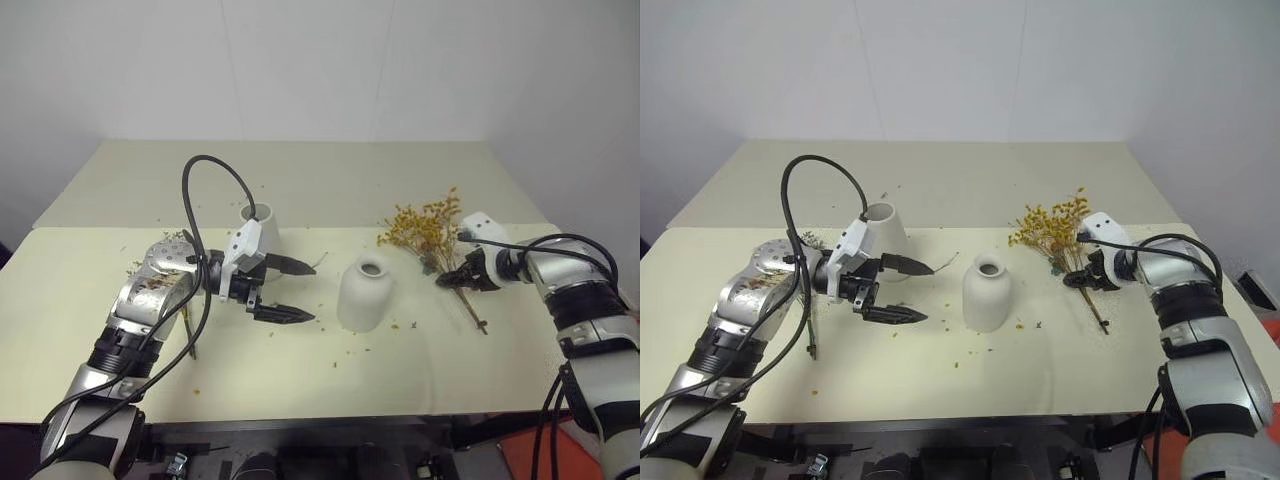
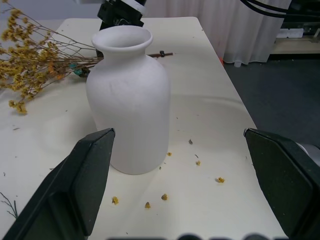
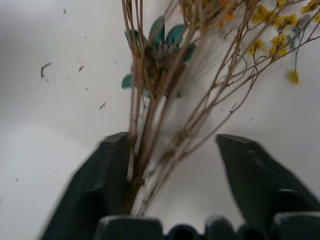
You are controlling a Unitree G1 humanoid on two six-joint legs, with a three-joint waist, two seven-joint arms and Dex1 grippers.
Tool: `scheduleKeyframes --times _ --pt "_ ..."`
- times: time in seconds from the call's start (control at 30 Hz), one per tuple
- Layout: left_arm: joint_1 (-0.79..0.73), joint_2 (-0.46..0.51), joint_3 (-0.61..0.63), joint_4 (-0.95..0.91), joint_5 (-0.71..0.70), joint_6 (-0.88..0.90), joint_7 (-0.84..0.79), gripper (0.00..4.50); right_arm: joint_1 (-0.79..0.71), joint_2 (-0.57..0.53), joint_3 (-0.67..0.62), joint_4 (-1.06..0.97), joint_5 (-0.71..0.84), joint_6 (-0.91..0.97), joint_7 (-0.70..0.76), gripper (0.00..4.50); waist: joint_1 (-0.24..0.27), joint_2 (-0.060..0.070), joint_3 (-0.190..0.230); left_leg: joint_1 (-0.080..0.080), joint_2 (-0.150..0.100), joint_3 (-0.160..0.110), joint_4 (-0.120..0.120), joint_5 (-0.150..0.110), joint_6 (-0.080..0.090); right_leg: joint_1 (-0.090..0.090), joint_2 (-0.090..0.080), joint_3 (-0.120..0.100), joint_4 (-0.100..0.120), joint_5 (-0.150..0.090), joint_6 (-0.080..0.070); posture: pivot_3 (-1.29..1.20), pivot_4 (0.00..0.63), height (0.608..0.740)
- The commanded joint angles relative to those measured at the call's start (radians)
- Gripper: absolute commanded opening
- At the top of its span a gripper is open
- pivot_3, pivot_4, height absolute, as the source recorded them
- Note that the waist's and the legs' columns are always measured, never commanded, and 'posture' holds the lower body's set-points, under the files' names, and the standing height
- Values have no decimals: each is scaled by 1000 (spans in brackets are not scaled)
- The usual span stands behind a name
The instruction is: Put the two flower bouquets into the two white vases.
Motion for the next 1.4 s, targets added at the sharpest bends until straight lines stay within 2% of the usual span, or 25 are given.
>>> scheduleKeyframes --times 0.03,0.2,0.23,0.33,0.5,0.6,0.73,0.87,1.03,1.13,1.23,1.4 --pt "8 9 17 -39 -1 -15 4 4500 -38 2 5 32 -36 -35 19 1886 0 0 0 0 0 0 0 0 0 0 0 0 0 0 0 0 150 740" --pt "16 9 18 -46 -2 -14 9 4500 -42 17 3 56 -66 -43 21 79 0 0 0 0 0 0 0 0 0 0 0 0 0 0 0 0 150 740" --pt "16 10 18 -46 -1 -15 10 4500 -35 17 1 50 -72 -47 12 34 0 0 0 0 0 0 0 0 0 0 0 0 0 0 0 0 150 740" --pt "15 17 23 -46 -4 -11 8 4500 -2 20 -33 12 -87 -64 -72 34 0 0 0 0 0 0 0 0 0 0 0 0 1 0 0 0 150 740" --pt "23 37 64 -62 -47 21 7 4500 114 32 -212 -183 -43 -77 -267 34 1 0 0 -1 0 -1 0 0 0 -1 0 0 0 0 0 0 150 740" --pt "37 58 120 -94 -113 80 11 4500 280 99 -454 -503 19 -197 -449 34 3 0 0 -2 0 -1 0 0 0 -2 0 -1 1 0 0 0 150 740" --pt "59 79 153 -117 -149 119 15 4500 376 191 -633 -774 101 -298 -560 34 1 1 0 -7 -1 -2 0 0 0 -8 0 0 4 0 0 0 150 740" --pt "71 95 160 -116 -152 130 11 4500 371 294 -776 -1003 293 -207 -637 34 2 1 0 -7 0 -2 1 0 0 -8 0 0 6 0 0 0 150 740" --pt "67 96 157 -89 -142 119 2 4500 378 352 -820 -1190 498 -146 -674 34 1 1 0 -5 0 -2 1 0 0 -7 0 0 6 0 1 0 150 740" --pt "66 92 164 -75 -143 119 8 4500 394 414 -785 -1280 616 -133 -705 34 -1 1 0 -5 0 -2 0 0 0 -7 1 0 6 0 1 0 150 740" --pt "63 94 165 -67 -138 113 10 4500 424 459 -713 -1334 642 -147 -735 34 0 1 0 -5 0 -2 0 0 0 -7 1 0 6 0 0 0 150 740" --pt "69 100 170 -82 -141 119 20 4500 453 522 -591 -1352 592 -223 -766 34 1 1 0 -5 0 -2 0 0 0 -7 1 0 5 0 0 0 150 740"
